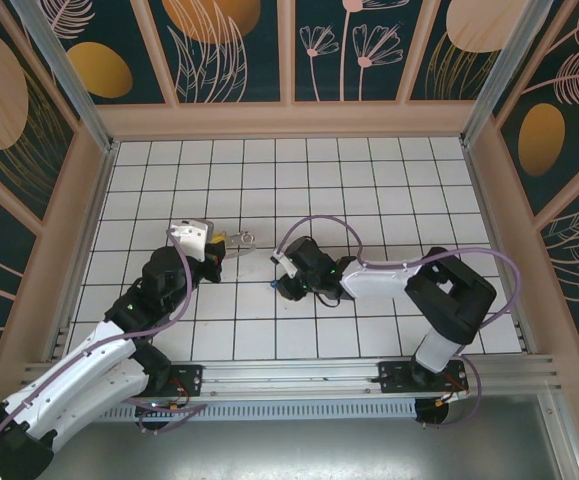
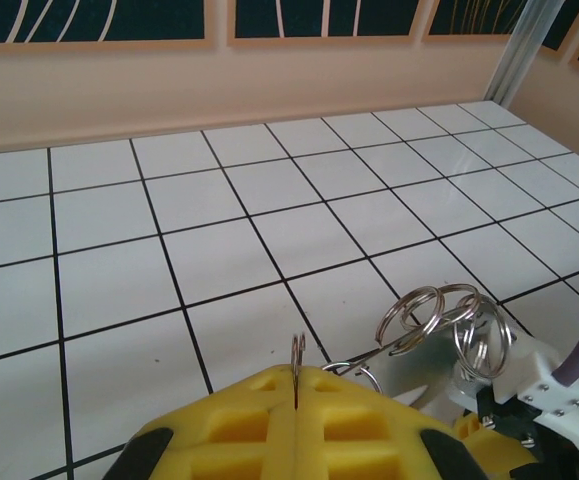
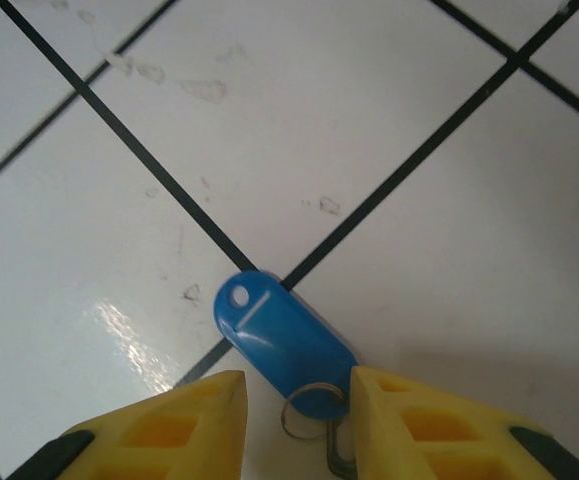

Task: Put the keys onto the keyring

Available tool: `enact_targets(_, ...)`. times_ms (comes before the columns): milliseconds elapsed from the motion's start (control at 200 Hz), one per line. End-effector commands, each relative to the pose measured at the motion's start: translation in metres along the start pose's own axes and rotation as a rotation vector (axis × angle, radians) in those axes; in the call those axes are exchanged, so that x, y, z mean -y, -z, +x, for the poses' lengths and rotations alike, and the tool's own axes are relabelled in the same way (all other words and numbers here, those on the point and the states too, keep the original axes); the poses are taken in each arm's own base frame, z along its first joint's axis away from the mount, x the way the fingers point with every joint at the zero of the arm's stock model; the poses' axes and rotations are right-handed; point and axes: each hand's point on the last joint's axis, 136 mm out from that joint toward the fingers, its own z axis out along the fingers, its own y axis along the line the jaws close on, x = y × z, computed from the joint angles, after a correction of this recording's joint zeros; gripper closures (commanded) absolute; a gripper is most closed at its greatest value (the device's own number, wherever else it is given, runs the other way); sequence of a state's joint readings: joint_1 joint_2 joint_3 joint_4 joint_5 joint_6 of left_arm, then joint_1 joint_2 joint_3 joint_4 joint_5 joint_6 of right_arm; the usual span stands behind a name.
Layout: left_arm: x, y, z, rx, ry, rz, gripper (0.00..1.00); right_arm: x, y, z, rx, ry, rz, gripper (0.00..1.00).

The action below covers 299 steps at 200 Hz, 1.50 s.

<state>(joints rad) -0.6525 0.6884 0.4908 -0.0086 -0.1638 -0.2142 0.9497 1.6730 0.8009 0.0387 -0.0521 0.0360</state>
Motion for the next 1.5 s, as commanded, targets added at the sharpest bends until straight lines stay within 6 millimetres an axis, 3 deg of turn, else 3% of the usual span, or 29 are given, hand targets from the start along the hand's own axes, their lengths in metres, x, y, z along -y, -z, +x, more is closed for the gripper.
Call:
enact_targets(0,0.000,0.002,-0.002,0.017,0.009,0.006,1.00,0.001,-0.002,0.001,-0.028,0.018,0.033,0.67)
enact_targets(190,-0.001,0.005,-0.004,0.026,0.011,0.006,1.00,0.001,-0.005,0.006,-0.042,0.020,0.038,0.70)
enact_targets(591,0.000,0.004,-0.008,0.027,0.001,0.005,1.00,0.014,-0.001,0.007,-0.061,0.020,0.099,0.94)
enact_targets(866,0.003,0.002,-0.013,0.027,-0.003,0.012,1.00,0.017,0.011,0.006,-0.039,-0.004,0.085,0.97)
enact_targets(1096,0.003,0.001,-0.010,0.020,0.001,0.016,1.00,0.008,0.020,-0.008,0.017,-0.020,0.045,0.71)
enact_targets(1241,0.002,0.000,-0.008,0.017,0.004,0.012,1.00,0.002,0.011,-0.009,0.011,-0.024,0.033,0.67)
enact_targets(1491,0.000,0.001,-0.006,0.017,0.000,0.004,1.00,0.012,-0.004,0.000,-0.030,-0.028,0.106,0.56)
